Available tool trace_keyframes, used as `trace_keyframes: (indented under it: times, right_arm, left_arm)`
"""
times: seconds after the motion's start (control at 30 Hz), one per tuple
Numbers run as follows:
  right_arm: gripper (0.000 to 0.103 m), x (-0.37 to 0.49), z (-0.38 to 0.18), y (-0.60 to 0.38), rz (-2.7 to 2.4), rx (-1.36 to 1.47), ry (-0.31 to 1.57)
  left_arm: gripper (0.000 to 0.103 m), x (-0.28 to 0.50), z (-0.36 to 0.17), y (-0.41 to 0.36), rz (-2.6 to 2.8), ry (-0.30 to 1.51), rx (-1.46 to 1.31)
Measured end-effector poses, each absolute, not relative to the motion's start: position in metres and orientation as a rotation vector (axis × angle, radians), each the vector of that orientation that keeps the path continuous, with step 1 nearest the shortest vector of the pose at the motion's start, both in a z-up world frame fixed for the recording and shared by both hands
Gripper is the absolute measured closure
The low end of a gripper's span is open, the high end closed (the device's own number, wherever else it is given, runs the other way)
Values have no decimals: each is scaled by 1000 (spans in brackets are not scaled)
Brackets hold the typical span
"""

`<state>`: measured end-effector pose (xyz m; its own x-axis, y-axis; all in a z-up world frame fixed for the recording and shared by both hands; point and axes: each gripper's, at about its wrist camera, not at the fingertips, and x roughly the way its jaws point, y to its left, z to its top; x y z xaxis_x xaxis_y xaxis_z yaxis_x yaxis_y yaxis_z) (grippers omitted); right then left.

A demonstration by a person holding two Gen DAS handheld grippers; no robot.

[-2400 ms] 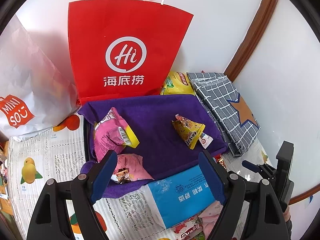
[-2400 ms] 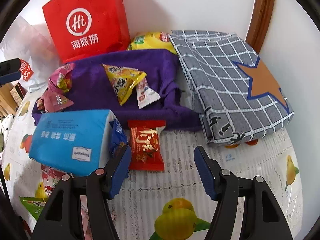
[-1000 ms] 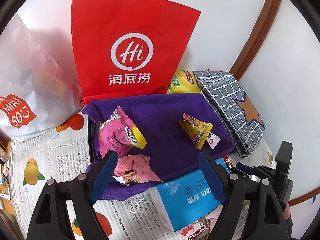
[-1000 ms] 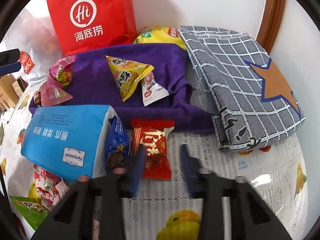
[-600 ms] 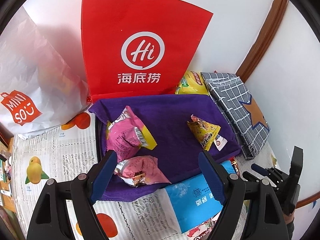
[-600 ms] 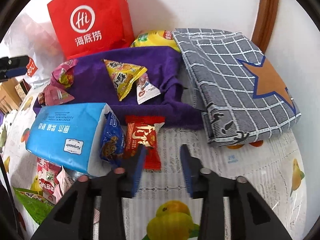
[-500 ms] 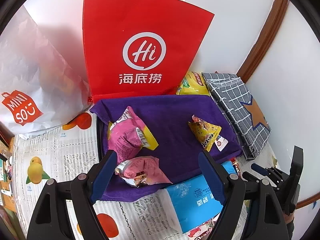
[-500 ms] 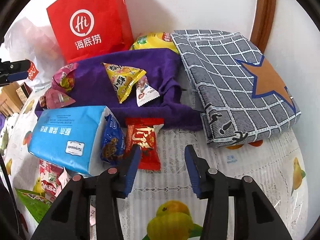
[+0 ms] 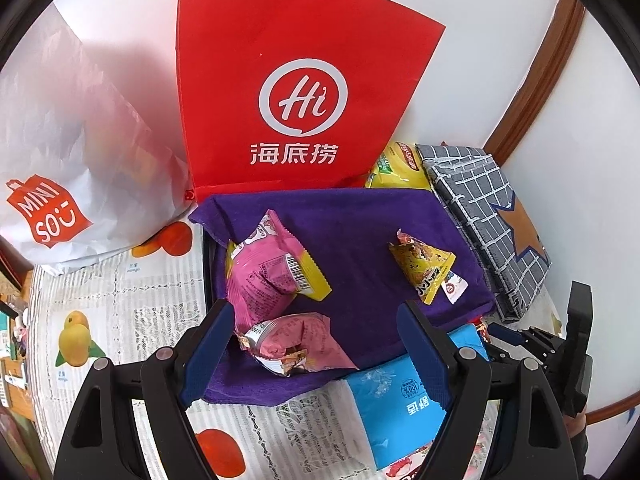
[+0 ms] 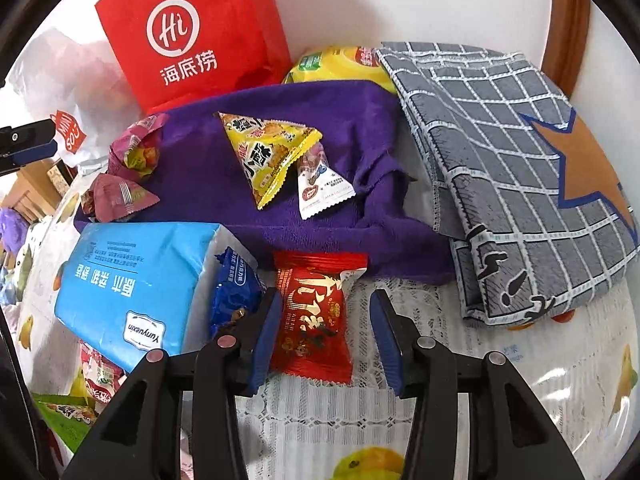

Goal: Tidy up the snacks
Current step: 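Grasp the red candy packet with the right tool, then grasp the green snack packet with the left tool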

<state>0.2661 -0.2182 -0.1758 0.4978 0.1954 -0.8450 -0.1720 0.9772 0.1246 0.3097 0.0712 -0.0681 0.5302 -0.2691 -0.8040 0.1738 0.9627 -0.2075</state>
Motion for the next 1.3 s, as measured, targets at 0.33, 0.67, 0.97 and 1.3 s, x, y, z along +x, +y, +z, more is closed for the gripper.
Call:
trace_keyframes:
  times: [0.33, 0.67, 0.97, 1.3]
  right_arm:
    - [71, 256, -173, -213, 223, -45, 1026]
    - [52, 235, -173, -237, 177, -13, 1057]
    - [63, 231, -180, -230, 141, -44, 1015]
    - [63, 187, -137, -247, 113, -21, 912]
  left_arm:
    - [21, 306, -64, 66, -280, 967, -93]
    - [21, 289, -49, 56, -276, 935, -62]
    - [21, 240, -72, 61, -239, 988, -64]
    - [21, 174, -96, 39, -337, 1026, -125]
